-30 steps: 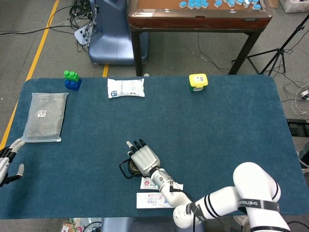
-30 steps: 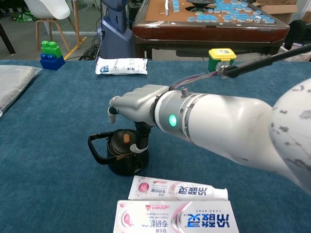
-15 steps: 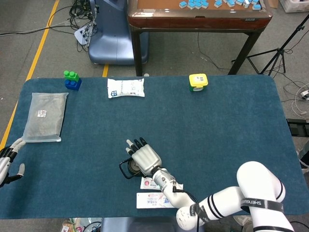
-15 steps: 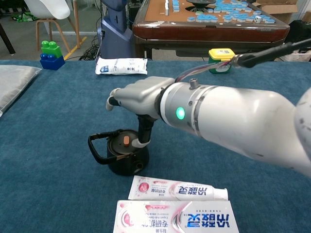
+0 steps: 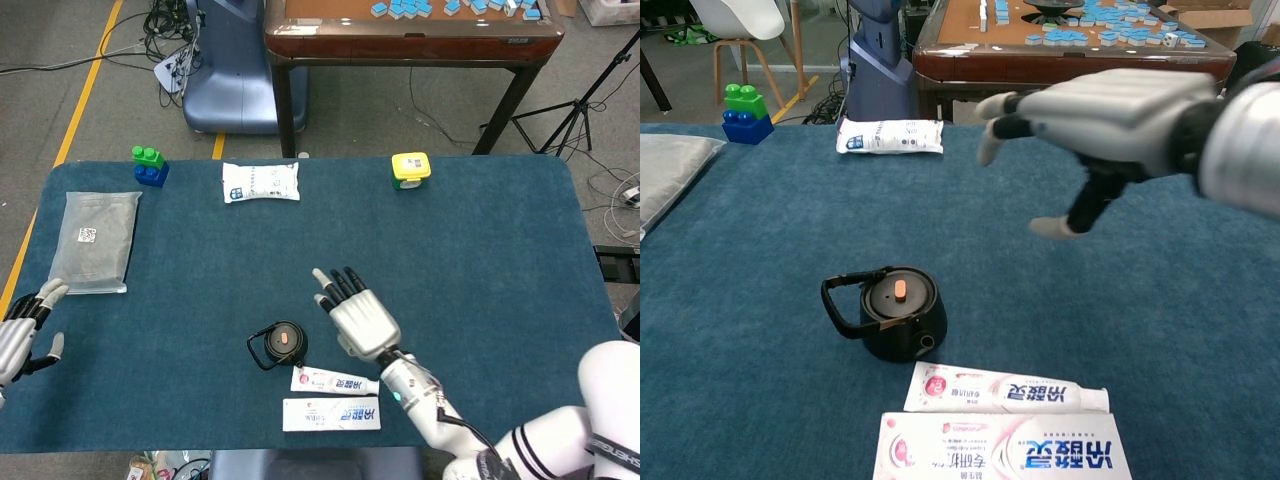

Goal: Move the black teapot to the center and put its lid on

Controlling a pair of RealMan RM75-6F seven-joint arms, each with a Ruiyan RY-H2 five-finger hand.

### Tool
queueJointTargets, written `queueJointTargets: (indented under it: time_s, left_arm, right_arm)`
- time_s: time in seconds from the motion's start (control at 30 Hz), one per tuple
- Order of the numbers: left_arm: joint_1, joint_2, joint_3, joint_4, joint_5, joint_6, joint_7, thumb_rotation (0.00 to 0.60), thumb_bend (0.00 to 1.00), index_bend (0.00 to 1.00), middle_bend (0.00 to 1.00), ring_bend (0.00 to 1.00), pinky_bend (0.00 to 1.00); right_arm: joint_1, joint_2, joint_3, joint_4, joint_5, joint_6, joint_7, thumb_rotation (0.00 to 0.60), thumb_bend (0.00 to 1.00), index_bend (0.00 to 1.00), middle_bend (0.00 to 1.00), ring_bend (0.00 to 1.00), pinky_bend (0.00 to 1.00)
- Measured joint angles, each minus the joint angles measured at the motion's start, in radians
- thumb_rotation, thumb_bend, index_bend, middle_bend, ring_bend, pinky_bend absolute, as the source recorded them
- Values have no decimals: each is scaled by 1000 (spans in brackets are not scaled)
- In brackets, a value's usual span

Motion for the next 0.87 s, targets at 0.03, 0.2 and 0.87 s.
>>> queueJointTargets:
  time_s: [0.03,0.2,0.87]
  left_arm:
    - [-1,12,-3,-29,0,6,17,600,559,0,0,0,0]
    - [4,57,-14,-150,7,51,82,600,559,0,0,0,0]
    - [51,45,-17,-336,5,151,302,600,559,0,0,0,0]
  right_arm:
    - [-26,28,-25,-17,-35,21,11,600,329,226,0,0,0]
    - [-165,175,-154,-75,-237,110,93,600,330,226,0,0,0]
    - [-647,419,-379,191,-764,273,475,600,330,226,0,0,0]
